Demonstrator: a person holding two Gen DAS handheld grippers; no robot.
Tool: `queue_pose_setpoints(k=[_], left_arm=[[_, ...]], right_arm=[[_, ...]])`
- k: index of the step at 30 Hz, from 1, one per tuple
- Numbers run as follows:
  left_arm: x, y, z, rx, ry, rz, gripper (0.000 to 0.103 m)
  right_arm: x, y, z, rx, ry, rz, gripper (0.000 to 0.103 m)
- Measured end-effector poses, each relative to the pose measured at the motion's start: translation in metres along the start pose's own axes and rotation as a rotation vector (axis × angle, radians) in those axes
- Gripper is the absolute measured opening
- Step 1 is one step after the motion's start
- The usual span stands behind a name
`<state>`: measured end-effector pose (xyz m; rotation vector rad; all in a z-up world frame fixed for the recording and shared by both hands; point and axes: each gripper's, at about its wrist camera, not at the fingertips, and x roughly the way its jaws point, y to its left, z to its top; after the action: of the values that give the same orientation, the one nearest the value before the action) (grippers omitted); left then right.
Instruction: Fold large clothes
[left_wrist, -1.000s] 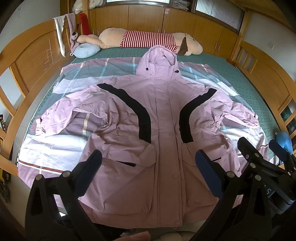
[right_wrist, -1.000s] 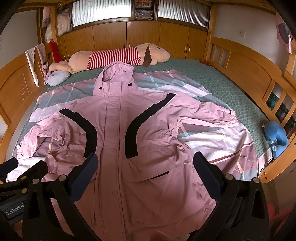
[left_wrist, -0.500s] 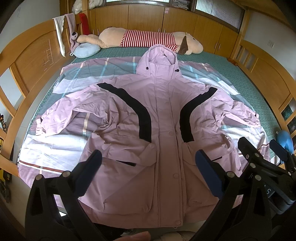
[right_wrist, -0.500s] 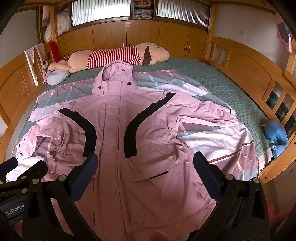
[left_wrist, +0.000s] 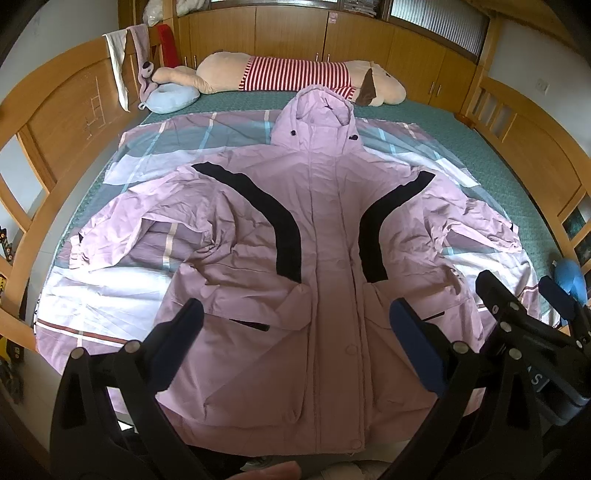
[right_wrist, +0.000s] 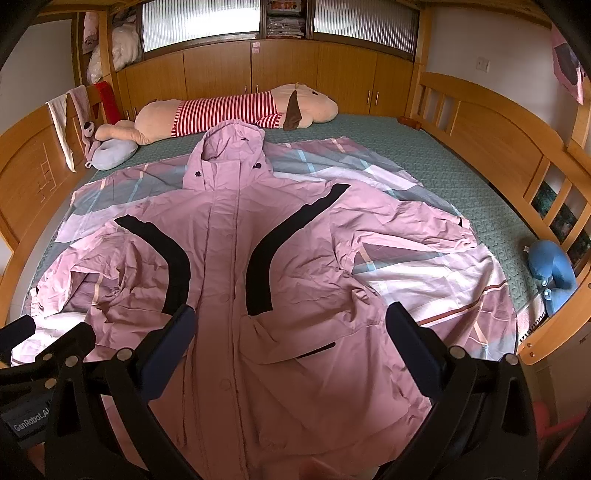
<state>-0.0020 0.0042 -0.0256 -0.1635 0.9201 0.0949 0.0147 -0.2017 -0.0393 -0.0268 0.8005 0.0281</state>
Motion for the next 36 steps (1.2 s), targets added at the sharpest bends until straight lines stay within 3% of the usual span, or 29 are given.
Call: queue_pose_setpoints(k=[4, 7, 10, 12, 14, 16, 18, 19, 20, 22, 24, 26, 27, 28, 31, 33, 36], left_arm=[[0.008, 0.005, 0.001, 0.0, 0.002, -0.004, 0.101], [0.015, -0.005, 0.012, 0.02, -0.014, -0.009, 0.101], [0.03, -0.01, 0.033, 0.081, -0.029, -0.054, 0.101], [0.043, -0.018, 0.049, 0.102, -0.044, -0.039, 0.101], [0.056, -0.025, 0.064, 0.131, -0.102, 0.008, 0.099], [0.076, -0.025, 0.075, 0.121, -0.136, 0.065, 0.093], [0.096, -0.021, 0.077, 0.1, -0.129, 0.057, 0.093], [0.113, -0.017, 0.076, 0.08, -0.105, 0.058, 0.093], [0.126, -0.016, 0.079, 0.073, -0.079, 0.062, 0.093], [0.151, -0.015, 0.079, 0.061, -0.021, 0.05, 0.083], [0.173, -0.015, 0.079, 0.046, 0.017, 0.015, 0.07], [0.189, -0.017, 0.076, 0.037, 0.054, -0.005, 0.068], [0.197, -0.019, 0.075, 0.035, 0.071, -0.016, 0.07], [0.203, -0.02, 0.072, 0.035, 0.093, -0.025, 0.071], [0.213, -0.024, 0.067, 0.031, 0.121, -0.044, 0.078], [0.212, -0.024, 0.068, 0.027, 0.116, -0.039, 0.08], [0.207, -0.02, 0.073, 0.001, 0.102, -0.024, 0.087]], right_arm=[[0.01, -0.007, 0.007, -0.043, -0.022, 0.014, 0.102], [0.026, -0.032, 0.031, -0.055, -0.056, 0.013, 0.102], [0.055, -0.098, 0.065, 0.068, -0.113, 0.011, 0.102], [0.091, -0.141, 0.084, 0.132, -0.079, 0.04, 0.102], [0.144, -0.201, 0.097, 0.251, -0.031, 0.124, 0.102], [0.193, -0.26, 0.092, 0.419, 0.012, 0.149, 0.098], [0.232, -0.305, 0.072, 0.551, 0.029, 0.194, 0.098], [0.255, -0.329, 0.056, 0.649, 0.071, 0.205, 0.097], [0.28, -0.348, 0.04, 0.769, 0.166, 0.221, 0.096], [0.314, -0.371, 0.022, 0.951, 0.263, 0.345, 0.089], [0.327, -0.379, 0.022, 0.939, 0.252, 0.331, 0.089], [0.34, -0.385, 0.025, 0.892, 0.248, 0.268, 0.088], [0.349, -0.388, 0.023, 0.904, 0.249, 0.288, 0.077], [0.357, -0.393, 0.02, 0.941, 0.253, 0.296, 0.056], [0.364, -0.403, 0.016, 0.985, 0.25, 0.257, 0.019], [0.353, -0.404, 0.024, 0.977, 0.188, 0.218, 0.009], [0.309, -0.379, 0.065, 0.806, 0.011, 0.108, 0.007]])
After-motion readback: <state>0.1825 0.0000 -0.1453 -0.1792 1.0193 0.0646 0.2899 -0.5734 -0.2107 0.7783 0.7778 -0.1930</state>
